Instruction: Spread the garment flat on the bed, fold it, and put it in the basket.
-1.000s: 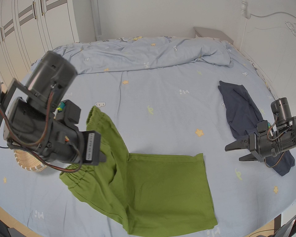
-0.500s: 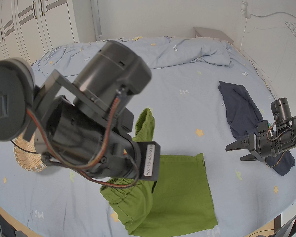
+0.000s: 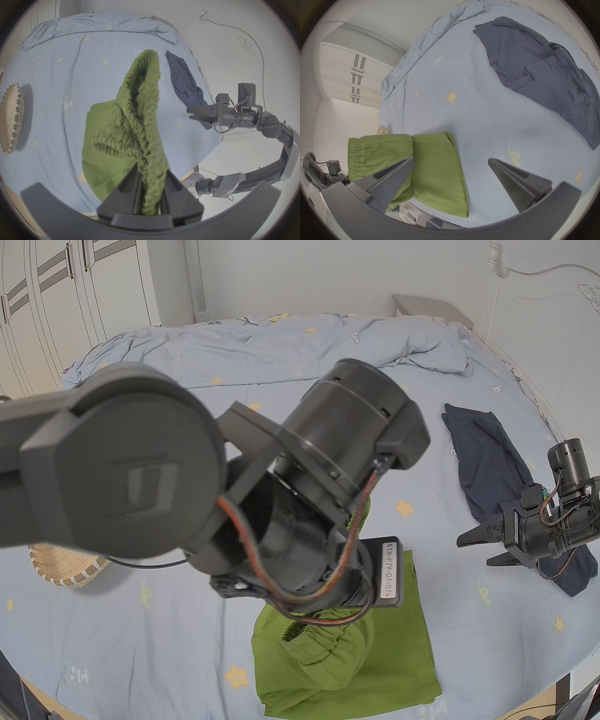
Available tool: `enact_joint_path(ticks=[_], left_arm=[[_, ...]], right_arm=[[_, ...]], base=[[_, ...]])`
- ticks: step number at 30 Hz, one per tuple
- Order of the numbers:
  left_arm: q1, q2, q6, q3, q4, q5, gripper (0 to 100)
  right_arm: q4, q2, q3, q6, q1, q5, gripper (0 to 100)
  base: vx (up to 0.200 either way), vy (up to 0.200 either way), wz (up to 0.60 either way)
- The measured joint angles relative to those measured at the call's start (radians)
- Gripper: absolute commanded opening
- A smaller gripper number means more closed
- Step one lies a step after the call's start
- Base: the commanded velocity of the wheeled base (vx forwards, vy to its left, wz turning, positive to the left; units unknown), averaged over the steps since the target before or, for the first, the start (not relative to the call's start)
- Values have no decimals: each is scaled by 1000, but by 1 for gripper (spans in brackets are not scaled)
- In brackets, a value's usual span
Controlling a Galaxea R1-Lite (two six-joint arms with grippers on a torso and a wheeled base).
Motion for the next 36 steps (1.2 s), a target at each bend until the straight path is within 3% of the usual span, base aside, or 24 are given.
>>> enact_joint_path(ticks=[13,20,23,27,30,36], left_arm=[[-79,136,-128,-123,-62,-2,100],[-60,120,-167,-108,-68,-16,100],[6,80,-166,-67,-68,-52,100],[126,17,-107,32,-70,-165,100],[250,-33,2,146,-83,-282,100],[524,-120,353,431,-188,-607,100]], right_arm=[[0,0,-1,0,-4,0,100],[0,-1,-3,0,-4,0,100],[0,-1,-3,1,-3,0,100],[0,-2,-6,1,-1,2,100],[1,-4,-19,2,0,3,100],[3,-9,-81,3,2,9,100]], base=[[0,0,0],[0,0,0],[0,0,0],[0,0,0],[0,0,0],[0,0,0]])
